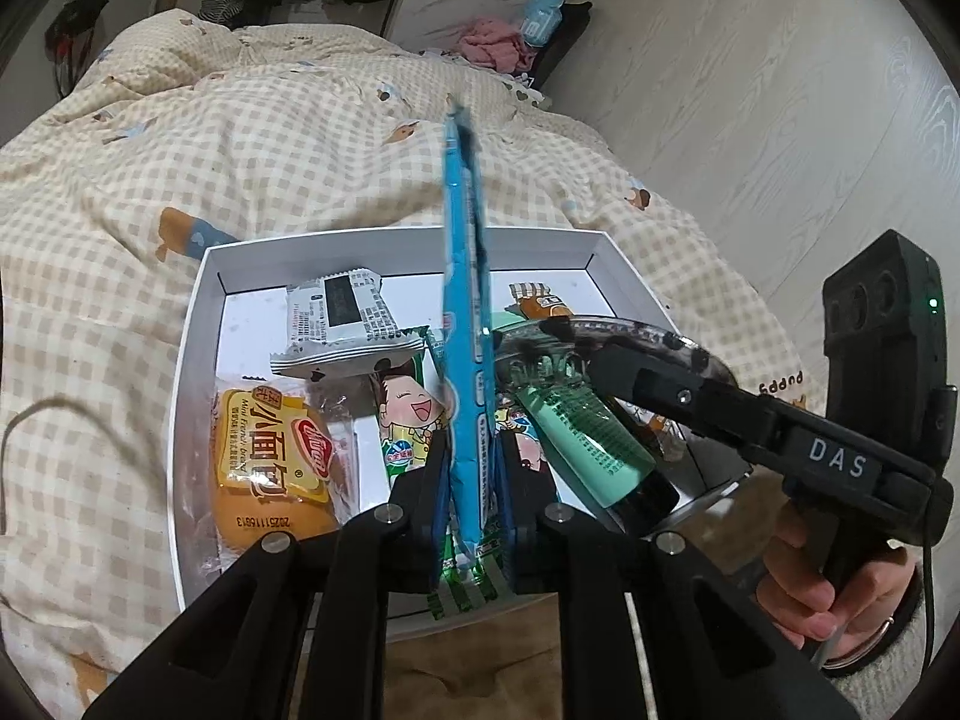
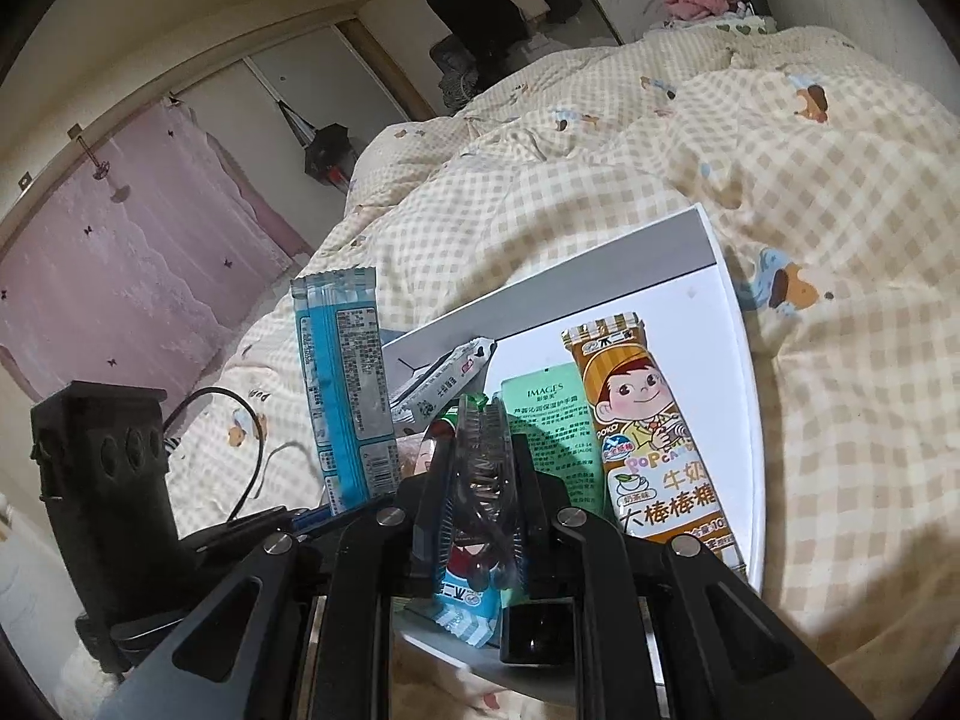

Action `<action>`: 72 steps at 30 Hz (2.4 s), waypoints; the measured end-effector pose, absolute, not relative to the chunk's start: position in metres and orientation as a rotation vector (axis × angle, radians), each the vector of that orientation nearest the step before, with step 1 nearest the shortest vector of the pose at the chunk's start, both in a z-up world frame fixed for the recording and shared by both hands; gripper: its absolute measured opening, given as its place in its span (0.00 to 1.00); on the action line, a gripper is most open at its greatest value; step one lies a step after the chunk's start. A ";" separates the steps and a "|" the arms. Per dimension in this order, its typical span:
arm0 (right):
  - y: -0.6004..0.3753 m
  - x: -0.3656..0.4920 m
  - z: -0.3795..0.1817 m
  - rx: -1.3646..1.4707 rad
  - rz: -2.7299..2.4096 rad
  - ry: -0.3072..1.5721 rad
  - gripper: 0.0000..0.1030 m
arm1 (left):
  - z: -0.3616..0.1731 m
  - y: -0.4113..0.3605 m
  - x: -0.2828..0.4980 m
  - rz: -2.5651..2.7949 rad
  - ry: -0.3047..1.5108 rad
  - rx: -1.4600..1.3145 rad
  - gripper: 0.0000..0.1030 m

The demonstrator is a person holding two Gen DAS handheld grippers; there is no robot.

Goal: Organize objects

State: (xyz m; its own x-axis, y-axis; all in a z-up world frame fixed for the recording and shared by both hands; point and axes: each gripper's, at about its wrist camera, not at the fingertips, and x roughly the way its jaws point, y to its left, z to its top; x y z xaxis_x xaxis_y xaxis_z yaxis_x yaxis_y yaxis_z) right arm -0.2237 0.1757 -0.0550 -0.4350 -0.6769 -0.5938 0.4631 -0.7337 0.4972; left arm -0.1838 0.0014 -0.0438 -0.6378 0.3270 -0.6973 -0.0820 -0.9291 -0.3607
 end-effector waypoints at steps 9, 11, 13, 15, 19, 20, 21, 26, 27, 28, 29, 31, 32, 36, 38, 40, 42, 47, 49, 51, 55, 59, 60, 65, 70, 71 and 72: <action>0.177 -0.216 -0.041 0.956 -2.198 -0.314 0.51 | -0.030 0.000 -0.180 2.677 -0.418 -1.207 0.74; 0.176 -0.212 -0.037 0.926 -2.220 -0.274 0.51 | -0.022 -0.002 -0.176 2.718 -0.388 -1.193 0.75; 0.175 -0.210 -0.033 0.912 -2.222 -0.259 0.51 | -0.014 -0.005 -0.173 2.737 -0.376 -1.183 0.76; 0.176 -0.206 -0.026 0.888 -2.220 -0.250 0.51 | -0.004 -0.008 -0.169 2.754 -0.377 -1.161 0.76; 0.181 -0.195 -0.003 0.813 -2.224 -0.221 0.52 | 0.025 -0.017 -0.149 2.834 -0.312 -1.098 0.77; 0.184 -0.190 0.006 0.785 -2.221 -0.219 0.52 | 0.033 -0.019 -0.144 2.853 -0.290 -1.082 0.78; 0.187 -0.185 0.013 0.765 -2.220 -0.213 0.58 | 0.041 -0.021 -0.138 2.874 -0.267 -1.060 0.78; 0.203 -0.159 0.043 0.650 -2.245 -0.137 0.66 | 0.077 -0.028 -0.102 2.975 -0.164 -0.961 0.82; 0.206 -0.155 0.046 0.642 -2.253 -0.130 0.66 | 0.079 -0.028 -0.097 2.982 -0.153 -0.961 0.83; 0.210 -0.151 0.049 0.635 -2.259 -0.126 0.71 | 0.082 -0.029 -0.091 2.984 -0.139 -0.969 0.83; 0.214 -0.148 0.051 0.631 -2.267 -0.124 0.76 | 0.082 -0.028 -0.084 2.982 -0.124 -0.977 0.84; 0.221 -0.140 0.054 0.627 -2.281 -0.115 0.81 | 0.079 -0.026 -0.074 2.973 -0.099 -0.990 0.88; 0.222 -0.138 0.054 0.633 -2.285 -0.109 0.81 | 0.074 -0.026 -0.067 2.961 -0.096 -0.993 0.94; 0.229 -0.123 0.048 0.682 -2.291 -0.075 1.00 | 0.047 -0.028 -0.052 2.957 -0.162 -0.920 0.99; 0.231 -0.114 0.038 0.681 -2.267 -0.081 1.00 | 0.026 -0.031 -0.060 2.956 -0.206 -0.969 0.99; 0.229 -0.115 0.021 0.706 -2.264 -0.082 1.00 | 0.013 -0.030 -0.073 2.946 -0.207 -1.080 0.99; 0.224 -0.119 0.008 0.734 -2.273 -0.056 1.00 | 0.001 -0.028 -0.084 2.933 -0.189 -1.180 0.99; 0.204 -0.120 -0.007 0.783 -2.234 0.072 1.00 | -0.012 -0.026 -0.088 2.911 -0.195 -1.257 0.99; 0.201 -0.118 -0.008 0.776 -2.228 0.099 1.00 | -0.011 -0.025 -0.085 2.914 -0.192 -1.244 0.99; 0.200 -0.117 -0.008 0.772 -2.224 0.109 1.00 | -0.011 -0.024 -0.085 2.915 -0.188 -1.240 0.99; 0.203 -0.119 -0.010 0.781 -2.226 0.094 1.00 | -0.009 -0.023 -0.083 2.890 -0.199 -1.217 0.99; 0.204 -0.121 -0.009 0.792 -2.228 0.084 1.00 | -0.009 -0.018 -0.083 2.887 -0.155 -1.206 0.99; 0.204 -0.121 -0.009 0.792 -2.228 0.084 1.00 | -0.010 -0.017 -0.083 2.887 -0.145 -1.209 0.99; 0.204 -0.121 -0.011 0.797 -2.227 0.090 1.00 | -0.010 -0.014 -0.084 2.886 -0.112 -1.209 0.99; 0.204 -0.122 -0.011 0.802 -2.227 0.087 1.00 | -0.011 -0.015 -0.084 2.884 -0.122 -1.220 0.99; 0.204 -0.122 -0.011 0.802 -2.227 0.088 1.00 | -0.011 -0.015 -0.085 2.882 -0.124 -1.223 0.99; 0.204 -0.122 -0.011 0.804 -2.226 0.090 1.00 | -0.012 -0.015 -0.085 2.878 -0.126 -1.230 0.99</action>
State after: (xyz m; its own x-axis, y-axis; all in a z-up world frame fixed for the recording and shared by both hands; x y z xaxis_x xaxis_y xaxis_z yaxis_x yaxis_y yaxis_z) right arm -0.1217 0.2038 -0.0111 -0.5181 -0.6343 -0.5738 0.6785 -0.7133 0.1758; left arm -0.0851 -0.0151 -0.0122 -0.6915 0.0402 -0.7213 0.0229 -0.9967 -0.0776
